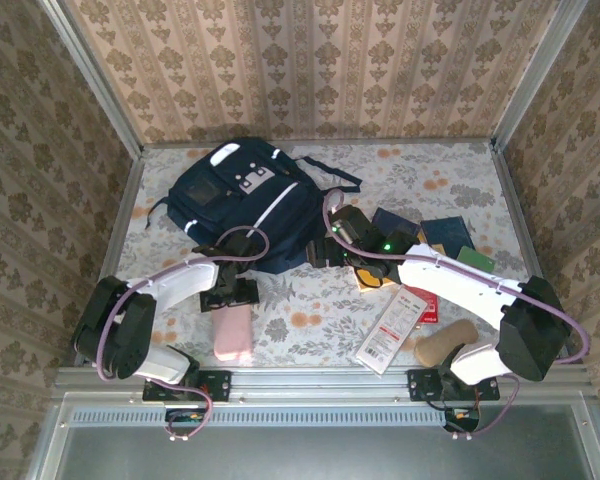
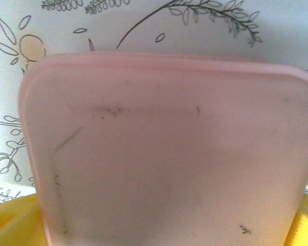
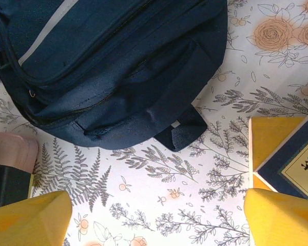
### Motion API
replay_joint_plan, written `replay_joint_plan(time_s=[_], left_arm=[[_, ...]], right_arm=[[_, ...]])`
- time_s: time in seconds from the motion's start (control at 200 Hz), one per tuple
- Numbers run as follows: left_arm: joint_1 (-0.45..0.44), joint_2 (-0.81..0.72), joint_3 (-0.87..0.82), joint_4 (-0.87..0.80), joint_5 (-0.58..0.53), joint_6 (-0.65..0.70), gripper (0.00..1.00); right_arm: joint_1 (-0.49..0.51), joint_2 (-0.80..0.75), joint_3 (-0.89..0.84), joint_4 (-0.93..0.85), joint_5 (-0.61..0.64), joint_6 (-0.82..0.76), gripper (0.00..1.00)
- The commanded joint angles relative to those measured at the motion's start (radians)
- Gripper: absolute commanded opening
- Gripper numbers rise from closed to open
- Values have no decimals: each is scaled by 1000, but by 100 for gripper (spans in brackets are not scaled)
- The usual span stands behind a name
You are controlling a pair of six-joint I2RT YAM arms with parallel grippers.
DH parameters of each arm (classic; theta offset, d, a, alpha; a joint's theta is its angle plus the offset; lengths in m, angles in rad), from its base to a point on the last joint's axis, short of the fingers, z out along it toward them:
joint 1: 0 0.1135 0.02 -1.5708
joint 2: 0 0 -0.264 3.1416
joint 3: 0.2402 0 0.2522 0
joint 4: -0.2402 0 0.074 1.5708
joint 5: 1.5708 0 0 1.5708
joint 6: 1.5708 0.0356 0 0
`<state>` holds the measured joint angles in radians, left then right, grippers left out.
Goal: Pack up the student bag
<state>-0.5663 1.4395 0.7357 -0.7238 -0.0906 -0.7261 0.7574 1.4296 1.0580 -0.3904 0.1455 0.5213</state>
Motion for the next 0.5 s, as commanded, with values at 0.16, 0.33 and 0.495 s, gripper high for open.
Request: replay_joint_plan(time_s=[0.16,0.33,0.495], left_arm=[[-10,38,2,18,42,-13,74],[10,-63,53,-61,33,-22,73],[55,-204,143,-139,68,-67,71]], right_arm=[[4,-32,-8,2,-13,0,86],[4,-93,-37,31,-69,-17,85],[4,-167,-153,199,-220,31,83]])
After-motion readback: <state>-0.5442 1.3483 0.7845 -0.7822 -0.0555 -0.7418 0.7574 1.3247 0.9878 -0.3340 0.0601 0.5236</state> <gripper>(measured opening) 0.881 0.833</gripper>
